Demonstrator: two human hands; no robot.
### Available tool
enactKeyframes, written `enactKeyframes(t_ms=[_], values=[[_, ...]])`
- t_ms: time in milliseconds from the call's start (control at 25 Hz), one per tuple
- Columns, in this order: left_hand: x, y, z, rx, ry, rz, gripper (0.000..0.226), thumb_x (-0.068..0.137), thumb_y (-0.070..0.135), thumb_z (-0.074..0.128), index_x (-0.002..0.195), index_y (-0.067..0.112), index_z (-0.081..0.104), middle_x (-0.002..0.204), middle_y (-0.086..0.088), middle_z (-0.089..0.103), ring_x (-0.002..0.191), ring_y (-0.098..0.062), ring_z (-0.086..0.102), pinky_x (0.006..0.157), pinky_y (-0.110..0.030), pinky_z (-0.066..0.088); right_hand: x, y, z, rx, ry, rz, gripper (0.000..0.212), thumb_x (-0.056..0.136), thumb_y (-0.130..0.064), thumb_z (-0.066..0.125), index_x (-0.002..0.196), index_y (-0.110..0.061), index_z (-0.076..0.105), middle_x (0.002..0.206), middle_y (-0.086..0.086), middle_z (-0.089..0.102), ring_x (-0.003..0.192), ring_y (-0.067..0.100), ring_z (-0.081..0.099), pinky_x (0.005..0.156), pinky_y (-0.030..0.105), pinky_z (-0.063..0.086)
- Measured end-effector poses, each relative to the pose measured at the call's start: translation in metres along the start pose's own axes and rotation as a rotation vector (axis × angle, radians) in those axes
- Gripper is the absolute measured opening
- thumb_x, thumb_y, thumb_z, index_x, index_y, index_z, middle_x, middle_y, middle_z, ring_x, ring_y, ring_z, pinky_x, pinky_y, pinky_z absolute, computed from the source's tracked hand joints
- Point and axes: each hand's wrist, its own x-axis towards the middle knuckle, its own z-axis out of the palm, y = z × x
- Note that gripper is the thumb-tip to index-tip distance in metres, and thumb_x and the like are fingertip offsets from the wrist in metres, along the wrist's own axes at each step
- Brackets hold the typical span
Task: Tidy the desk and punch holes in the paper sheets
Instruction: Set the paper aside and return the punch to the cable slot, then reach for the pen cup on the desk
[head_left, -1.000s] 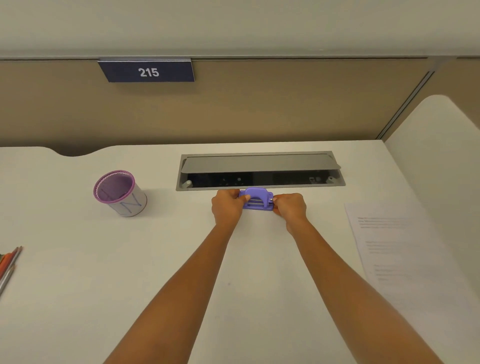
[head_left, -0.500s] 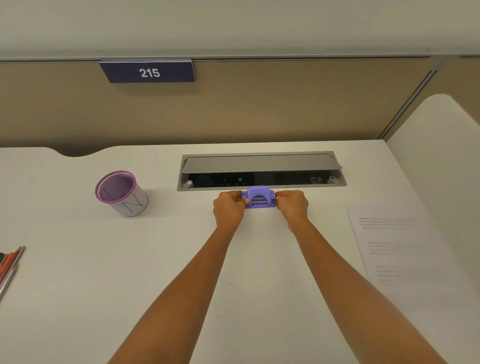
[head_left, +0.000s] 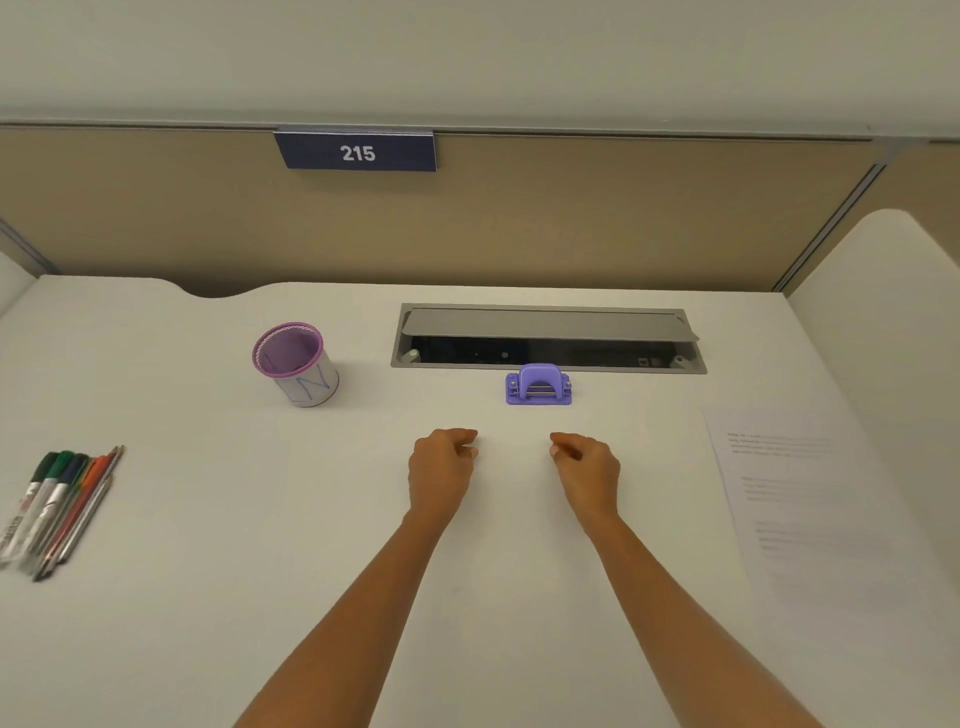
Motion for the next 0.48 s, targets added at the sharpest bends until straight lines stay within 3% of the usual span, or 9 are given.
enactKeyframes(t_ms=[160, 360, 480], values=[[-0.051, -0.033, -0.015, 0.040, 0.021, 0.059, 0.034, 0.090, 0.008, 0.051, 0.115, 0.022, 0.070, 0.114, 0.001, 0.072, 0.104, -0.019, 0.065, 0.084, -0.023, 0.047, -0.055, 0.010, 0.016, -0.048, -0.085, -0.115, 0.022, 0.090, -0.004, 0.061, 0.107, -0.005, 0.073, 0.111, 0.008, 0.072, 0.106, 0.019, 0.065, 0.089, 0.013, 0.041], [-0.100, -0.070, -0.021, 0.149, 0.002, 0.134, 0.034, 0.093, 0.013, 0.049, 0.117, 0.026, 0.068, 0.117, 0.007, 0.069, 0.111, -0.015, 0.060, 0.090, -0.025, 0.047, -0.099, 0.020, 0.029, -0.202, -0.189, -0.283, 0.024, 0.092, -0.004, 0.056, 0.107, -0.008, 0.074, 0.108, 0.005, 0.070, 0.104, 0.020, 0.062, 0.091, 0.023, 0.047], [-0.117, -0.083, -0.020, 0.199, -0.013, 0.177, 0.030, 0.092, 0.022, 0.053, 0.118, 0.030, 0.066, 0.118, 0.012, 0.067, 0.114, -0.011, 0.056, 0.086, -0.020, 0.041, -0.110, 0.023, 0.033, -0.322, -0.222, -0.354, 0.025, 0.094, -0.008, 0.055, 0.112, -0.009, 0.072, 0.109, 0.003, 0.067, 0.107, 0.019, 0.058, 0.088, 0.021, 0.044]])
